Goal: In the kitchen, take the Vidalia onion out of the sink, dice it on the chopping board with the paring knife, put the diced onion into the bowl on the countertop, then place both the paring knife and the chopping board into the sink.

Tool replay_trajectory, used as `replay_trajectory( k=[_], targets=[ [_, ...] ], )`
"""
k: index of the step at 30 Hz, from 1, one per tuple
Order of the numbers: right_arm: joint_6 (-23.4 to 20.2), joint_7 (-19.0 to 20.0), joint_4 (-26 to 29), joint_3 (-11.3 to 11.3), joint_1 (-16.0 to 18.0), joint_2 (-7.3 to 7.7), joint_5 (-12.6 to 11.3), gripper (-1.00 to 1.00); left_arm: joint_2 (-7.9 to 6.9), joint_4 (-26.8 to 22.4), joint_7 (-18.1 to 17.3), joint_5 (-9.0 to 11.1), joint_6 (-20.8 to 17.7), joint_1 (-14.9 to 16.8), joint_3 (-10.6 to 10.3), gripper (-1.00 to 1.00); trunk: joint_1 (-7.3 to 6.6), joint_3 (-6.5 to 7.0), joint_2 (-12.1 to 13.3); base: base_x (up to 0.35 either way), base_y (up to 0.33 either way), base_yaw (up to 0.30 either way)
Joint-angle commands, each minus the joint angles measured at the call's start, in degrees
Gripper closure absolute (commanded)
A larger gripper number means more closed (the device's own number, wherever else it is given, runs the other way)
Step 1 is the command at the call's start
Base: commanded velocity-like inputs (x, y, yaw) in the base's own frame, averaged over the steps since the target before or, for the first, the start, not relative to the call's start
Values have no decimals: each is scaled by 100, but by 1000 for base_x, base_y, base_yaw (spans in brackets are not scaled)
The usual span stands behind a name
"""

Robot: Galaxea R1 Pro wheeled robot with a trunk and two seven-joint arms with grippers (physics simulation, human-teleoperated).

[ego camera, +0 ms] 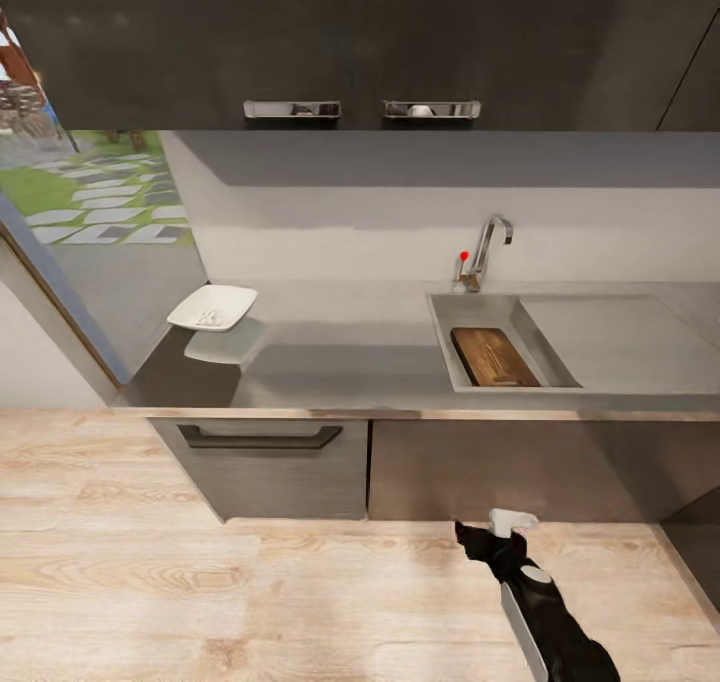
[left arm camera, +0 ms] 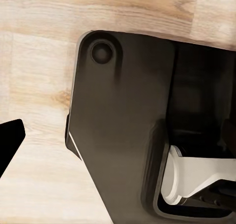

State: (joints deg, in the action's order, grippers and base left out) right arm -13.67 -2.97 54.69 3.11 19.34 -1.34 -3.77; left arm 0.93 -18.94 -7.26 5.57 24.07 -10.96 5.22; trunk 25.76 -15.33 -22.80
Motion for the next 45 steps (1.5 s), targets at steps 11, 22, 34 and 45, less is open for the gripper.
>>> replay_trajectory(
  k=[11,22,34,45],
  targets=[
    [4874,-11,-5255,-386,-70,3,69,-100,4,-67,-48,66,-16,4,49,-100,3,-8,-12,0,0,0],
    [6639,-66,-5346,-385,-1006,-79,56,-100,4,-387,-31,83,-31,6,54,-100,3,29,-12,0,0,0],
    [6936,-80,-5329,-358,-1020,-102,35,-100,2,-391,-30,93,-17,6,75,-100,3,137,-12,0,0,-3],
    [6967,-81,-5329,-362,-1020,-102,33,-100,-4,-334,-30,93,-16,6,75,-100,3,208,-12,0,0,-122]
  ],
)
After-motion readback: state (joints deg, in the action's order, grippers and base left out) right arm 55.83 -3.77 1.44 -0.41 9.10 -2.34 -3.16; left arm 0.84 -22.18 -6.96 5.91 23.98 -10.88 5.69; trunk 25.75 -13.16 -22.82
